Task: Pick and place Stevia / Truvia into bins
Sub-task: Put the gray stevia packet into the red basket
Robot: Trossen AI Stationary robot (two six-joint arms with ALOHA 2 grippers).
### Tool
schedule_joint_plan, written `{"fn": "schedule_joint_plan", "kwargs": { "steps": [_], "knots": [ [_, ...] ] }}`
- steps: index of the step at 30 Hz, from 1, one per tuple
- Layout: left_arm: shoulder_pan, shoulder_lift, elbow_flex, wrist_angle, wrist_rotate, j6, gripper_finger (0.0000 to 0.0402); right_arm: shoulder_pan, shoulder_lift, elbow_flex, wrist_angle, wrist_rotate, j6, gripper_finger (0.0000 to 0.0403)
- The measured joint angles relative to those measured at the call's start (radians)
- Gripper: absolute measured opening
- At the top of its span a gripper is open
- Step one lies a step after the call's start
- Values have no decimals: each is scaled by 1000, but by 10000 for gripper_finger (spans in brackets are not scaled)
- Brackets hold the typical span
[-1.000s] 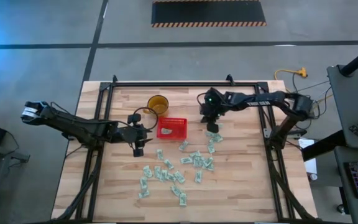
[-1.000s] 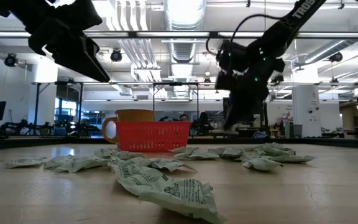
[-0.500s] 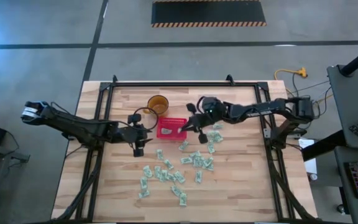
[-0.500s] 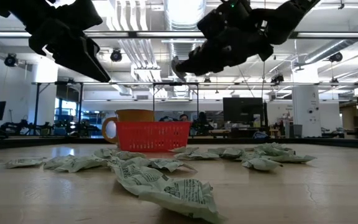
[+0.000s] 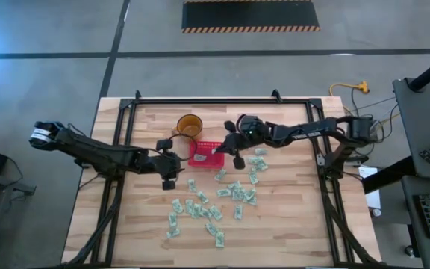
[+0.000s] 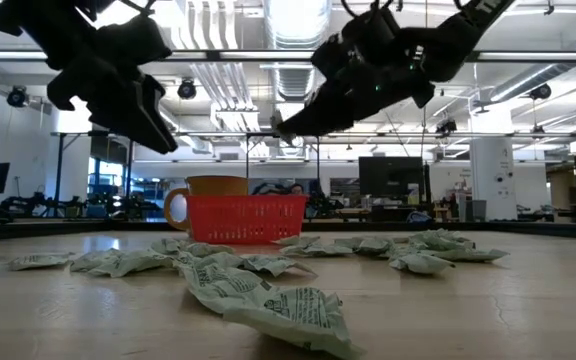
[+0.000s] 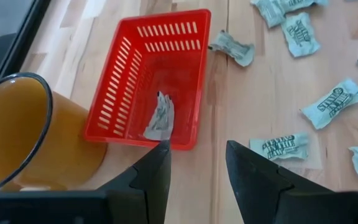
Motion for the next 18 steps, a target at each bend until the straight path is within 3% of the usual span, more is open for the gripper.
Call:
{"fn": "schedule_joint_plan", "kwargs": {
  "steps": [5,11,16,18],
  "knots": [
    [0,24,0,1,0,0,138,-9,57,-1,26,4,-4,41],
    [0,28,0,4,10,-1,138,-13,72,45,-18,4,24,105],
    [-5,35,-2,4,213,-3,138,1,24,79,-168,-1,-38,144],
    [-23,60,-3,18,238,-7,138,16,-8,82,-238,-2,-53,151]
  ]
}}
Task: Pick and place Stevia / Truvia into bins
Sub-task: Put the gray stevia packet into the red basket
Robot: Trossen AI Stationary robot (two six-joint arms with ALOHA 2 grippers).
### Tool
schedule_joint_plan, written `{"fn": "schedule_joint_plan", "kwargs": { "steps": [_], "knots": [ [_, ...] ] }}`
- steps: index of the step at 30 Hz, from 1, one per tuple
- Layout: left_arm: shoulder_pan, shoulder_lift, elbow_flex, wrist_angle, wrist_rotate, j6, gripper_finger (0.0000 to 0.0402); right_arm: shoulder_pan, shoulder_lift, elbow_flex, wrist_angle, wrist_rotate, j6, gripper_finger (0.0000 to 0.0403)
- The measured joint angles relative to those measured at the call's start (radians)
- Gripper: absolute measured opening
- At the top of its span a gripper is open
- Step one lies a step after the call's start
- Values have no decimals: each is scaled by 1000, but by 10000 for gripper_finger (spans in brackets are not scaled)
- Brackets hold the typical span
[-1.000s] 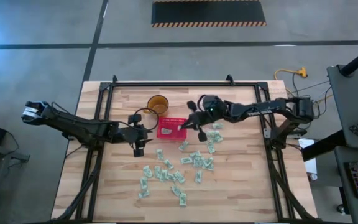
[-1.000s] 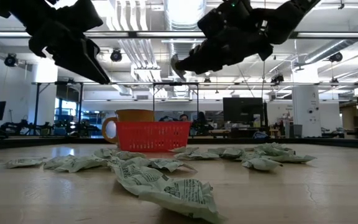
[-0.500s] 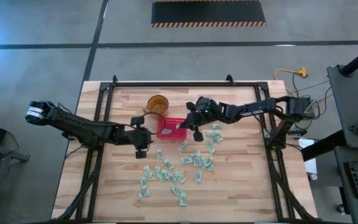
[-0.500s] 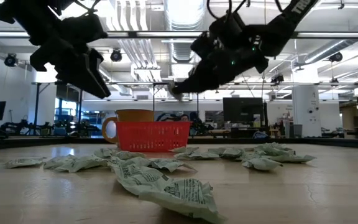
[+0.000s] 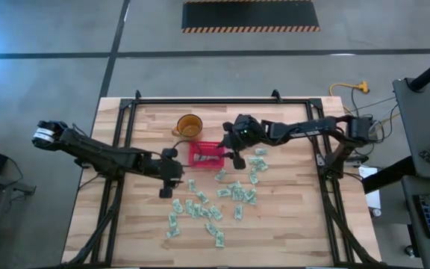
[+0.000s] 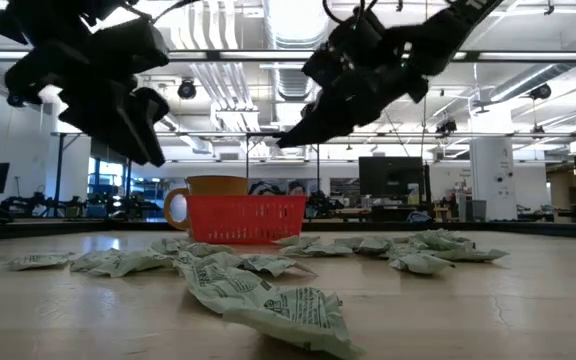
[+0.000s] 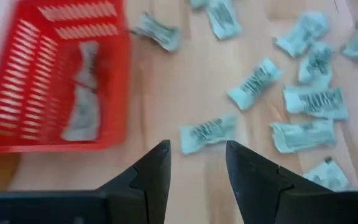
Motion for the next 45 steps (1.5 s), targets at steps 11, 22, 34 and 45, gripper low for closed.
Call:
{"fn": "schedule_joint_plan", "kwargs": {
  "steps": [11,22,34,45],
  "knots": [
    [-54,216,3,155,2,21,138,81,-199,-27,-274,75,12,136],
    [-50,364,49,207,-8,96,138,135,-384,-124,-279,132,16,112],
    [-48,373,40,186,-8,85,130,147,-489,-198,-288,173,68,90],
    [-48,371,39,161,-10,85,7,147,-492,-201,-407,237,172,66]
  ]
}}
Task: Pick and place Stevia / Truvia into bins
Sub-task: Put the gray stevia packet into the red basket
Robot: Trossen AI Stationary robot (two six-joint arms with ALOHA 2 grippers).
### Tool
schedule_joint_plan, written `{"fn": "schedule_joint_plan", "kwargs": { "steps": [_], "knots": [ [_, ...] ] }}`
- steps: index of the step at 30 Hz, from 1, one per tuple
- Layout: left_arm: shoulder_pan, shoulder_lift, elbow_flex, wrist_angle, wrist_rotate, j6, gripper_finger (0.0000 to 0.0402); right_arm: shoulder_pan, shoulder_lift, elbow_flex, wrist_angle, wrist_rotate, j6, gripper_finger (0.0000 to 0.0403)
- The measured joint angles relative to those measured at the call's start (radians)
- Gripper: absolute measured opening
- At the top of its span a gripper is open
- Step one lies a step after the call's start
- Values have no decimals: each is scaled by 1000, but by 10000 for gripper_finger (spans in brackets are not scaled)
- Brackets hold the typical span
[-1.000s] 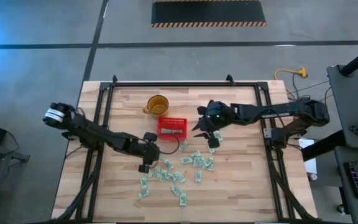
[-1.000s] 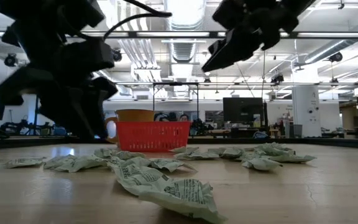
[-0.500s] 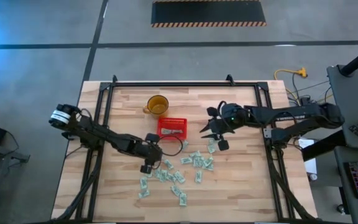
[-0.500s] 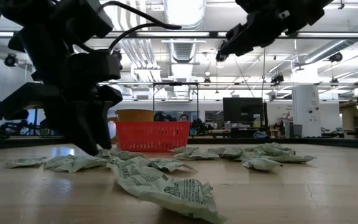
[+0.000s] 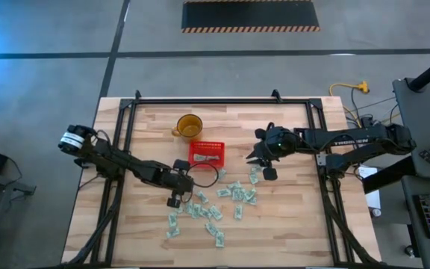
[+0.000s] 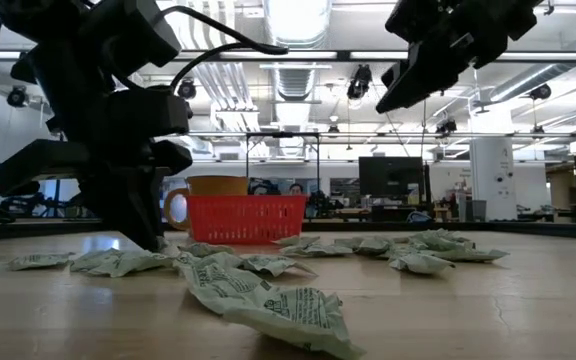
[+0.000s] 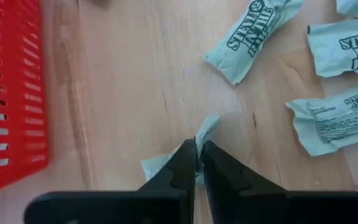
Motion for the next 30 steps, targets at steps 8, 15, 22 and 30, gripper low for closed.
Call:
{"fn": "schedule_joint_plan", "kwargs": {
  "steps": [8,15,22,30],
  "knots": [
    [-11,-58,52,3,2,2,14,-1,0,-2,-127,176,108,58],
    [-15,-119,83,48,-243,115,15,-1,0,-26,-191,314,173,61],
    [33,-123,75,137,-497,282,15,-1,0,-29,-192,314,177,59],
    [170,-116,75,204,-404,341,15,-1,0,-37,-188,313,201,61]
  ]
}}
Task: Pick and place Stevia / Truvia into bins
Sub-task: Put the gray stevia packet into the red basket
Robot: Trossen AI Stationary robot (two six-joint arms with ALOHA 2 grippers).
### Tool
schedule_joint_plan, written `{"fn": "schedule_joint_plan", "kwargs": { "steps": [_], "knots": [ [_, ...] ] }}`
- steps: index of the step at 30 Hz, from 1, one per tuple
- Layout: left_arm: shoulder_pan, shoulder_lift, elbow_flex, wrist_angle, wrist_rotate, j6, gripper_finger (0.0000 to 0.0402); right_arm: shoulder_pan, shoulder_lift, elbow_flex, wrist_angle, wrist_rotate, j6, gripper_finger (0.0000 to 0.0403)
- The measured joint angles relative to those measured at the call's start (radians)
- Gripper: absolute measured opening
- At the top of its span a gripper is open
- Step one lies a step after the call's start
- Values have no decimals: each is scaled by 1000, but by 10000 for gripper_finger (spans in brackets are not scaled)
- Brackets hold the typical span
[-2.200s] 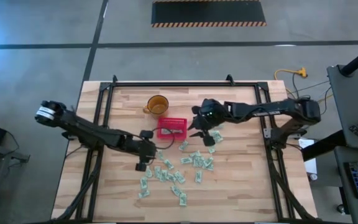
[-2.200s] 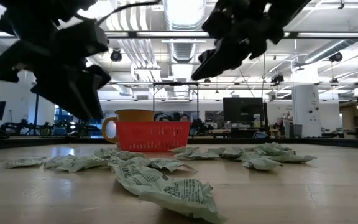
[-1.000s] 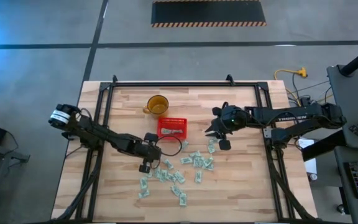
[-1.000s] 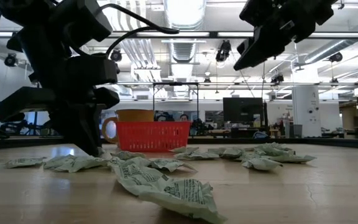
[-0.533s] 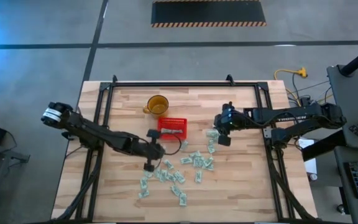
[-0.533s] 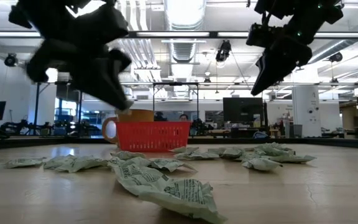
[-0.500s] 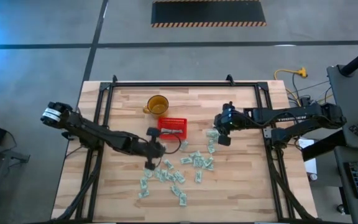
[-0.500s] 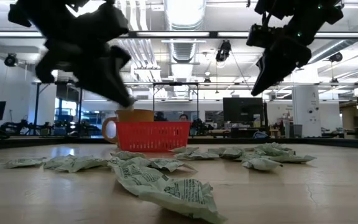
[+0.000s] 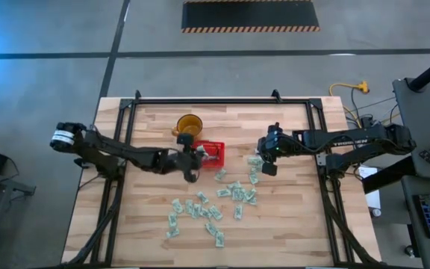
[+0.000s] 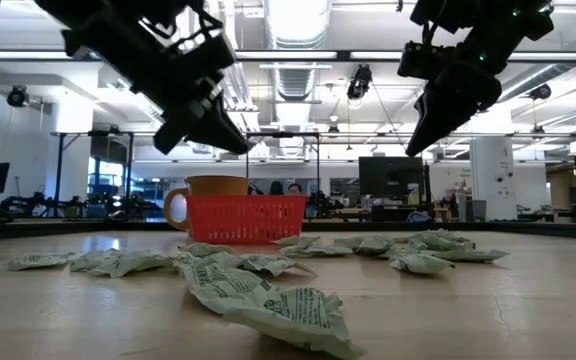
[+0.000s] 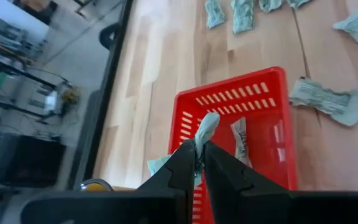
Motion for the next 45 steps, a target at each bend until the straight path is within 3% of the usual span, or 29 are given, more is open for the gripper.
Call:
{"fn": "schedule_joint_plan", "kwargs": {
  "steps": [6,13,29,34,38,45],
  "knots": [
    [73,0,-2,0,126,-8,15,0,0,-45,0,0,7,60],
    [91,0,-14,0,133,-54,20,0,1,-82,23,-2,10,65],
    [86,0,-25,-26,136,-83,156,-1,1,-128,50,-1,114,68],
    [61,-10,-26,-66,137,-103,162,-34,1,-175,62,7,104,76],
    [34,-34,-26,-88,138,-108,162,-81,1,-238,177,32,42,81],
    [-38,-118,-19,-104,138,-132,162,-158,1,-284,289,-28,-41,91]
  ]
}}
